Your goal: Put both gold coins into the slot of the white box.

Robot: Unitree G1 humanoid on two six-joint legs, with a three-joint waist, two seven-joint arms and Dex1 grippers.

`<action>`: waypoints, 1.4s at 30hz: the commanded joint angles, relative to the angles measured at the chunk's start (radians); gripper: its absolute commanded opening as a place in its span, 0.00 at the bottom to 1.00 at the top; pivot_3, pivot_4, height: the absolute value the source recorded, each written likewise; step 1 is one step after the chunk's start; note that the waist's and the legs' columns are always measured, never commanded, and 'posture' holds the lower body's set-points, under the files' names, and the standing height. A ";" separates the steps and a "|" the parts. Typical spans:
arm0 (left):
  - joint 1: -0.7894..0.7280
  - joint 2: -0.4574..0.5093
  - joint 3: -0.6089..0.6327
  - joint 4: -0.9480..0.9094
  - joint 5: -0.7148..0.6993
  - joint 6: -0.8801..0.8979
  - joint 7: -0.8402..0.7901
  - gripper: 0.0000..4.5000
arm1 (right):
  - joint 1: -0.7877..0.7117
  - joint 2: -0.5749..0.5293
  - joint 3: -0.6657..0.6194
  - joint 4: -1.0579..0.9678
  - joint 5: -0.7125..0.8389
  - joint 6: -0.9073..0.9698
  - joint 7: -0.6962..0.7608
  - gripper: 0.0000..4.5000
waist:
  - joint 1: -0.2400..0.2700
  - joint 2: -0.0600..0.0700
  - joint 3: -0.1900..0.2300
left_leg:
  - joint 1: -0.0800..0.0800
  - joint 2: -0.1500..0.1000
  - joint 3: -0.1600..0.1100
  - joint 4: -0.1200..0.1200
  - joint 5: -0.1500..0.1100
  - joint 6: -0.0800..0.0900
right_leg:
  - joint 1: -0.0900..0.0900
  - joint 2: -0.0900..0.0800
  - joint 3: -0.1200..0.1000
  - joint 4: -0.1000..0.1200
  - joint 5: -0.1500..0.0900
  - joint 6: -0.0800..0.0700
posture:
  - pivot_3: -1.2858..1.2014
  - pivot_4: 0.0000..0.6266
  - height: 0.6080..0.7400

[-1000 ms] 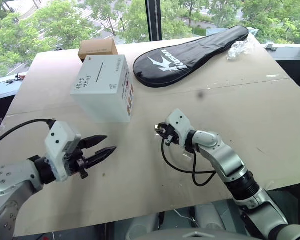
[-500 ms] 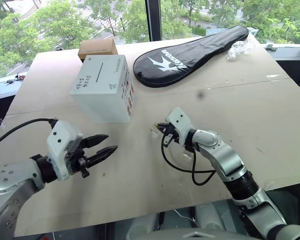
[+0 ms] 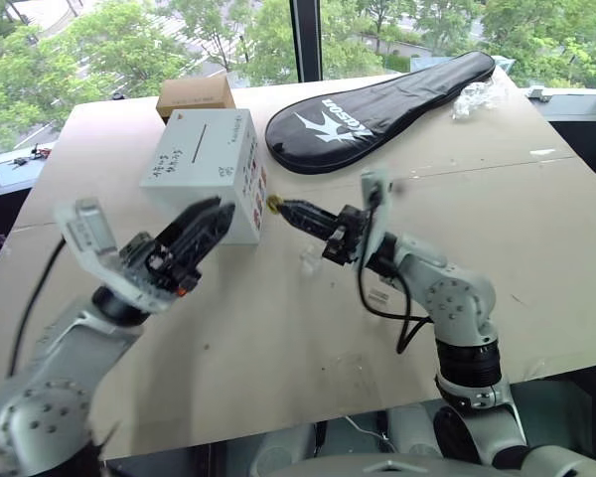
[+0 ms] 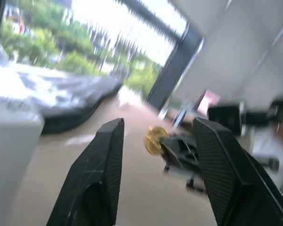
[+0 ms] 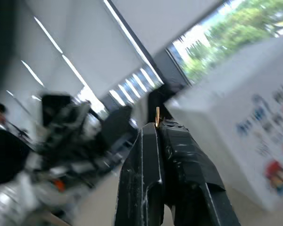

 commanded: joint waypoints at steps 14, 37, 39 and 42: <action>-0.072 -0.075 -0.179 -0.024 -0.214 -0.145 0.101 0.51 | -0.024 -0.049 0.016 -0.053 0.244 0.021 -0.028 0.00 | -0.023 0.000 0.000 | 0.000 0.000 0.001 0.000 0.000 0.000 | -0.001 0.000 0.001 0.001 0.000 0.000 | 0.52 0.24 1.00; -0.063 -0.052 -0.247 -0.018 -0.225 -0.187 0.125 0.00 | -0.031 -0.071 0.035 -0.043 0.271 -0.021 -0.057 0.20 | -0.022 0.000 0.000 | 0.000 0.000 0.001 0.000 0.000 0.000 | -0.001 0.000 0.001 0.001 0.000 0.000 | 0.52 0.24 1.00; -0.080 -0.048 -0.232 -0.010 -0.203 -0.207 0.143 0.00 | -0.028 -0.065 0.020 -0.037 0.242 -0.056 -0.087 0.41 | -0.022 0.000 0.000 | 0.000 0.000 0.001 0.000 0.000 0.000 | -0.001 0.000 0.001 0.001 0.000 0.000 | 0.52 0.24 1.00; -0.132 -0.021 -0.190 0.003 -0.157 -0.242 0.193 0.00 | -0.012 -0.162 0.030 -0.034 0.153 -0.088 -0.043 0.58 | -0.018 0.000 0.000 | 0.000 0.000 0.001 0.000 0.000 0.000 | 0.000 0.000 0.001 0.001 0.000 0.000 | 0.52 0.24 1.00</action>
